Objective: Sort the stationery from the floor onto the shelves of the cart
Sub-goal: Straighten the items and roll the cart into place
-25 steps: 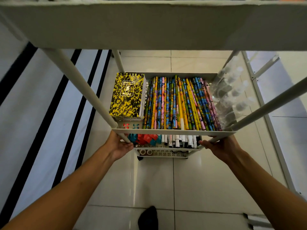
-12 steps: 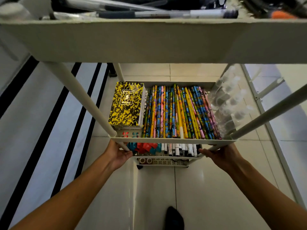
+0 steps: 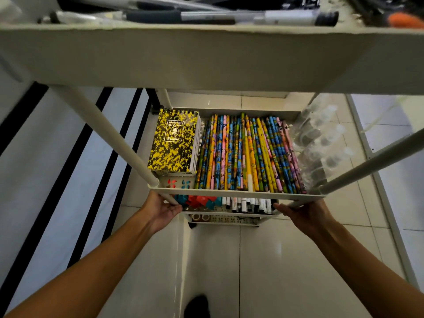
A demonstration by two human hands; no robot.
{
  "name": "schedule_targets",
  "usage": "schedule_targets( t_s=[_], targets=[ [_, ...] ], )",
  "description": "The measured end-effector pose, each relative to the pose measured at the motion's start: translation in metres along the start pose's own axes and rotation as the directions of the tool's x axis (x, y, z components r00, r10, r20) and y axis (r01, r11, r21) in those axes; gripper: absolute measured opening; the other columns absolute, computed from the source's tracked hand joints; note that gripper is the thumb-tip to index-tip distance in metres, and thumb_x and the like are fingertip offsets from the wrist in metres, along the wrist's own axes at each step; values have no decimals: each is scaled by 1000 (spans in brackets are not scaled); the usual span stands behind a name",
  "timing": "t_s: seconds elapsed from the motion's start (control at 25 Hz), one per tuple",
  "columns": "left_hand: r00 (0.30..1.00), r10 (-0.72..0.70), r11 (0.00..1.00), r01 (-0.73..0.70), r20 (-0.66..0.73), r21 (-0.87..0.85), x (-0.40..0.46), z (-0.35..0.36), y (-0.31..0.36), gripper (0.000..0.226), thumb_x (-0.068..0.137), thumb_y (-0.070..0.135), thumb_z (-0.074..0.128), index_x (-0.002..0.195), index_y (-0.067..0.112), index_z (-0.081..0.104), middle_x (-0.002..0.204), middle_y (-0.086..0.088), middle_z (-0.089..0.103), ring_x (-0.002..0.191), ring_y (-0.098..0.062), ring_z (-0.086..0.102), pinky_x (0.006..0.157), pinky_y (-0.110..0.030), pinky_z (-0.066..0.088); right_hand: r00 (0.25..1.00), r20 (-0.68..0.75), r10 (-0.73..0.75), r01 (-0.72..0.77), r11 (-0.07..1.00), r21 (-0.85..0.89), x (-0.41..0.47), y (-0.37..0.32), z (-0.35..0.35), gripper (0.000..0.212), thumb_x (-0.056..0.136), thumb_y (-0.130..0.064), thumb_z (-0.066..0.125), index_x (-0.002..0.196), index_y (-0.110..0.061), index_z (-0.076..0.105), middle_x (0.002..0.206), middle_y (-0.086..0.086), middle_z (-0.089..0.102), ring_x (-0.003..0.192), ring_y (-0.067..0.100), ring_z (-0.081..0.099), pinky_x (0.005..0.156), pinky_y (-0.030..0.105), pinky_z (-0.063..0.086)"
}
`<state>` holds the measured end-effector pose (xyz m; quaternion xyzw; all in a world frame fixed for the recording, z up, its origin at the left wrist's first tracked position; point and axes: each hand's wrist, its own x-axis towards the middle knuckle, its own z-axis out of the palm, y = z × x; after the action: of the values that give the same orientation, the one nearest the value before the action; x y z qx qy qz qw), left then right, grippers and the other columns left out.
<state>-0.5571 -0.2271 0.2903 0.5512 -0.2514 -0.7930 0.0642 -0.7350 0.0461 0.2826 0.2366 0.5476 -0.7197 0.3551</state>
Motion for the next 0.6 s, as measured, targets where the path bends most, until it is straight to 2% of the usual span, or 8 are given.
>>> schedule_targets(
  t_s=[0.08, 0.12, 0.2, 0.28, 0.4, 0.44, 0.52, 0.6],
  targets=[
    [1000, -5, 1000, 5, 5, -3, 16, 9, 15, 40, 99, 38, 40, 100, 2, 56, 117, -26, 51, 122, -40, 47, 110, -44, 35, 1000, 5, 15, -15, 1000, -5, 17, -11, 12, 43, 88, 15, 50, 125, -5, 47, 104, 18, 54, 92, 31, 56, 56, 33, 60],
    [1000, -10, 1000, 10, 7, -4, 24, 14, 23, 40, 99, 38, 40, 97, 2, 56, 124, -27, 49, 118, -39, 49, 111, -45, 34, 1000, 8, 22, -22, 1000, -3, 25, -17, 18, 42, 87, 15, 50, 124, -5, 47, 103, 18, 54, 92, 31, 56, 59, 35, 61],
    [1000, -19, 1000, 19, 20, -8, 36, 24, 37, 41, 99, 38, 41, 106, 1, 56, 138, -28, 41, 125, -39, 45, 113, -45, 32, 1000, 10, 13, -13, 1000, 6, 39, -27, 28, 42, 85, 15, 52, 122, -5, 48, 108, 19, 54, 96, 32, 56, 68, 38, 60],
    [1000, -20, 1000, 20, 16, -8, 49, 35, 55, 42, 99, 38, 40, 116, 2, 53, 141, -28, 39, 127, -38, 44, 113, -44, 31, 1000, -4, 10, -10, 1000, 0, 55, -39, 42, 41, 85, 13, 53, 121, -6, 48, 112, 20, 53, 100, 33, 55, 74, 42, 59],
    [999, -28, 999, 28, 16, 22, 70, 52, 82, 37, 100, 35, 40, 99, 1, 57, 138, -28, 42, 98, -34, 54, 109, -41, 35, 1000, 3, 23, -23, 998, 65, 74, -53, 64, 34, 90, 11, 48, 120, -4, 48, 106, 19, 52, 93, 35, 55, 63, 41, 60],
    [999, -31, 999, 31, 15, 27, 77, 58, 90, 37, 100, 34, 39, 97, 1, 56, 137, -28, 42, 98, -34, 54, 108, -40, 35, 1000, 1, 18, -18, 998, 62, 79, -57, 70, 35, 90, 12, 48, 121, -3, 48, 105, 20, 53, 92, 35, 55, 62, 40, 60],
    [999, -34, 999, 34, 19, 22, 90, 70, 106, 37, 100, 33, 39, 105, 1, 56, 137, -27, 42, 119, -38, 49, 110, -41, 34, 1000, -10, -9, 10, 999, 33, 93, -68, 83, 35, 88, 11, 49, 121, -2, 47, 103, 21, 53, 92, 34, 55, 69, 41, 58],
    [999, -30, 999, 30, 19, 20, 99, 83, 123, 45, 100, 36, 39, 124, 0, 51, 138, -27, 39, 134, -39, 37, 114, -42, 29, 1000, 3, -28, 28, 1000, 3, 109, -80, 94, 36, 89, 8, 48, 123, -2, 46, 110, 22, 53, 95, 32, 57, 80, 43, 56]
  ],
)
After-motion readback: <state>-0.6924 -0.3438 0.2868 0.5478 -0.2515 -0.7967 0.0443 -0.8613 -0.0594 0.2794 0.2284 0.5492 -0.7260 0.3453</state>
